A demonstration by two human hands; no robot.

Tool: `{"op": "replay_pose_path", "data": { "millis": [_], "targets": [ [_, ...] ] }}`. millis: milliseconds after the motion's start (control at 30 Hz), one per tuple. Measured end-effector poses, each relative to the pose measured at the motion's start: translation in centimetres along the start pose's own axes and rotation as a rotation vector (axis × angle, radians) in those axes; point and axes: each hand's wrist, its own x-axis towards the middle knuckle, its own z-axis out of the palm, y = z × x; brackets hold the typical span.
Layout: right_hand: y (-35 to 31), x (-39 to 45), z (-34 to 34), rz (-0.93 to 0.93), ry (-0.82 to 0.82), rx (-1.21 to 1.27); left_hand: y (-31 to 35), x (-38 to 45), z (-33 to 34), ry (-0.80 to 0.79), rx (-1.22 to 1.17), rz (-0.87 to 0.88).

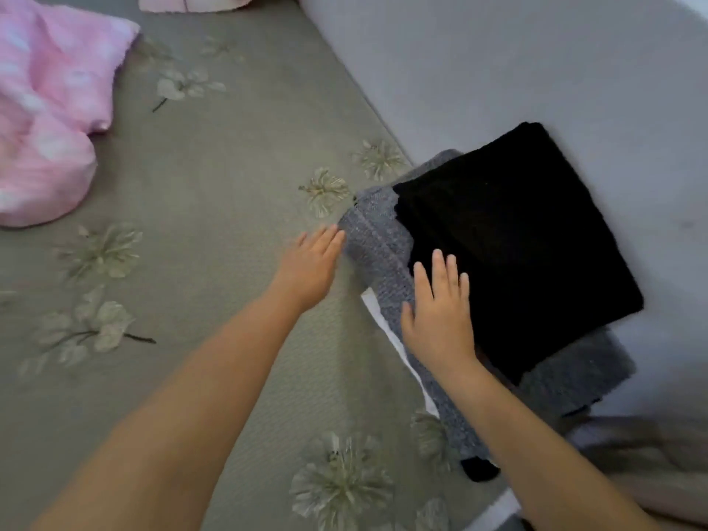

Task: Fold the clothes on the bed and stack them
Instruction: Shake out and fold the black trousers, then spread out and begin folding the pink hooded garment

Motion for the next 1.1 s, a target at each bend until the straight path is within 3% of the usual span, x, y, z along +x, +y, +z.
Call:
{"op": "replay_pose_path", "data": {
  "millis": [133,300,367,567,833,1000,1100],
  "targets": [
    [-9.6,3.3,5.3,-0.247,-0.184,0.038,-12.6,-7.9,2.7,-0.022,0.008,-0.323],
    [-21.8,7.5,12.7,-0.444,-0.243,0.023,-26.0,-17.8,7.3,0.016,-0.078,-0.743],
    [-25.9,9.2,15.1,-0.504,-0.259,0.016,-30.0,-19.9,9.0,0.025,-0.116,-0.833],
    [-36.1,14.8,20.0,-0.605,-0.265,0.046,-37.2,-20.3,12.8,0.052,-0.188,-0.825],
    [-47.1,23.2,22.1,-0.705,-0.089,-0.012,-39.0,-20.0,14.0,0.154,-0.234,-0.783],
    [-50.0,26.9,22.7,-0.753,-0.058,-0.176,-38.9,-20.0,13.7,0.153,-0.249,-0.783],
    [-49.0,26.5,22.7,-0.702,-0.095,-0.078,-38.9,-19.9,13.9,0.154,-0.216,-0.775]
  ]
}}
